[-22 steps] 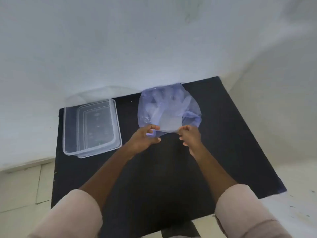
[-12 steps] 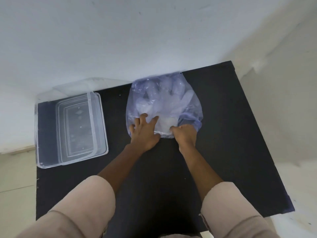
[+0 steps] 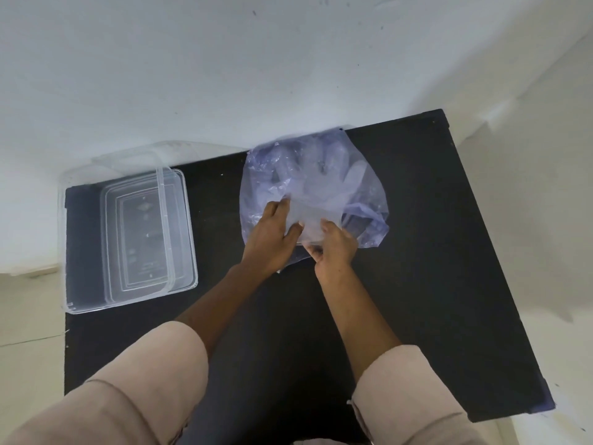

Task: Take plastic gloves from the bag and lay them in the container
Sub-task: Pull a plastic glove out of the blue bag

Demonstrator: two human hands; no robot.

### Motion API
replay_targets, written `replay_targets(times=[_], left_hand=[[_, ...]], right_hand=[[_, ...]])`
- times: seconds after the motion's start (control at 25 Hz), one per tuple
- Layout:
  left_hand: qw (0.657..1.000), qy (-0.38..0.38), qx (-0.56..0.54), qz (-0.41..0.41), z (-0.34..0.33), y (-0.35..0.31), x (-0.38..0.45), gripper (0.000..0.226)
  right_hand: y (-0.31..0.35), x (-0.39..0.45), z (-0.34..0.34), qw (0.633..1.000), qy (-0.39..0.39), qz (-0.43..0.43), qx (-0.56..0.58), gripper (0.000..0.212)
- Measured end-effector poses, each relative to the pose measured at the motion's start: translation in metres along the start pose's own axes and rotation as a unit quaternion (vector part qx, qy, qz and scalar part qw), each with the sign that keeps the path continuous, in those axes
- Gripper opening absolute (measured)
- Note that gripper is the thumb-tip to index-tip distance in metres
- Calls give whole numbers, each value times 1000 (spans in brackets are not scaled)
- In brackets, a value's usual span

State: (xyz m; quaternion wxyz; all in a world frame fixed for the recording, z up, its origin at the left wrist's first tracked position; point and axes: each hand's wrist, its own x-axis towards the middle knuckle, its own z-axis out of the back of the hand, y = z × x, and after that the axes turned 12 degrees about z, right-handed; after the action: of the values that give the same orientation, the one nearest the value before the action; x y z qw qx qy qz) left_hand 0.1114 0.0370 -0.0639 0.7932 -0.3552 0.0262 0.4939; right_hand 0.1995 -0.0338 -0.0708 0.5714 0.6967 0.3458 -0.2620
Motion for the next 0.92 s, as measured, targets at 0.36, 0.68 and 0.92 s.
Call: replay_targets(times=[0.36,0.68,0.92], left_hand=[[997,-18,80,14,7,13,9,55],[997,-69,-3,-42,-3,73,-98,48],[936,1,-287,205,-20,177,-232,17]], right_hand=[[8,-66,89,999,18,6,-46,17],[-83,-137,175,995,-63,-31,-67,6],[-154,-145,211,992,-72,-4,-103,21]])
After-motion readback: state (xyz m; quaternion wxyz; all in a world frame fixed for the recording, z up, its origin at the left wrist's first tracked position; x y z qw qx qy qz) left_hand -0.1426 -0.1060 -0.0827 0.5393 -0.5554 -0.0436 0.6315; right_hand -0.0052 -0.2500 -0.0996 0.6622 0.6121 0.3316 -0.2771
